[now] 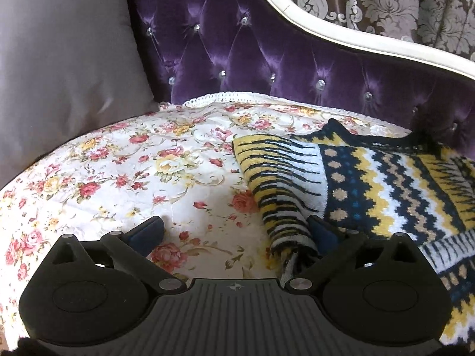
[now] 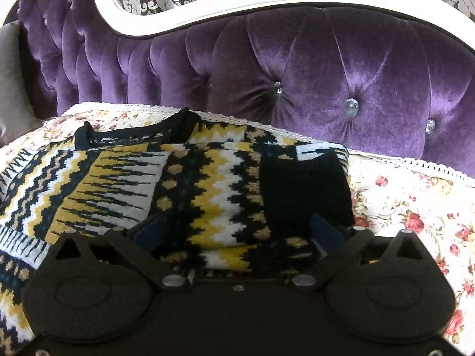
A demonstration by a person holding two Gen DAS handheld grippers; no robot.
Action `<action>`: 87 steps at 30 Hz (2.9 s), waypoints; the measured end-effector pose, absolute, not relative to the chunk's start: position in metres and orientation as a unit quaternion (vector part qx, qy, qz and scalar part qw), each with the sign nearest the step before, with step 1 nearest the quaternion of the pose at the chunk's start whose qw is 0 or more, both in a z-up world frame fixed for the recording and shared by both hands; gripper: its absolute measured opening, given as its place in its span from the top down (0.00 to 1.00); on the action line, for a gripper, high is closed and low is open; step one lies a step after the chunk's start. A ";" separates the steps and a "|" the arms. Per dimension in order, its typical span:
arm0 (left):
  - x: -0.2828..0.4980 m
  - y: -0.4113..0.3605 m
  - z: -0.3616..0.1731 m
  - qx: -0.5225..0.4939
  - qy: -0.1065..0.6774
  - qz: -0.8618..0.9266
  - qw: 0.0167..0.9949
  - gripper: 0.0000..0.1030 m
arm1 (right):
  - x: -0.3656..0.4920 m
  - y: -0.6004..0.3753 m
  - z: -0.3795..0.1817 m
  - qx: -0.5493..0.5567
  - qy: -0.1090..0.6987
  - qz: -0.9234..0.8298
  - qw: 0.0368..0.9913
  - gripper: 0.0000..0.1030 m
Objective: Fold small clothes
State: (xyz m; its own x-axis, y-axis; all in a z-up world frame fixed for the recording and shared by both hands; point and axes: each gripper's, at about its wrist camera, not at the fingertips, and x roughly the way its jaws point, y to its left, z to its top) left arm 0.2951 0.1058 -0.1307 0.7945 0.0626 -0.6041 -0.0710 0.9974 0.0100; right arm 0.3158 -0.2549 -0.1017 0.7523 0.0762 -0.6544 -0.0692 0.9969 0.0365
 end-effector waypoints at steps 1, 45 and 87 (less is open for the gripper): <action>0.295 0.107 -0.130 -0.010 0.319 0.034 0.947 0.00 | 0.315 -0.255 -0.102 0.004 0.349 0.038 0.936 0.01; 0.350 0.061 -0.131 -0.027 0.329 0.075 0.941 0.03 | 0.312 -0.259 -0.101 0.014 0.340 0.039 0.940 0.01; 0.154 0.099 -0.067 -0.054 0.339 0.040 0.939 0.15 | 0.304 -0.254 -0.083 0.013 0.375 0.037 0.926 0.00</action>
State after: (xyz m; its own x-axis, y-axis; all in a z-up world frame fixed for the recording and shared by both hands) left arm 0.1541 0.0989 -0.0674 0.7676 0.0376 -0.6398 -0.1110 0.9910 -0.0750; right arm 0.3037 -0.2539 -0.0835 0.7164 0.0793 -0.6932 -0.0592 0.9968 0.0529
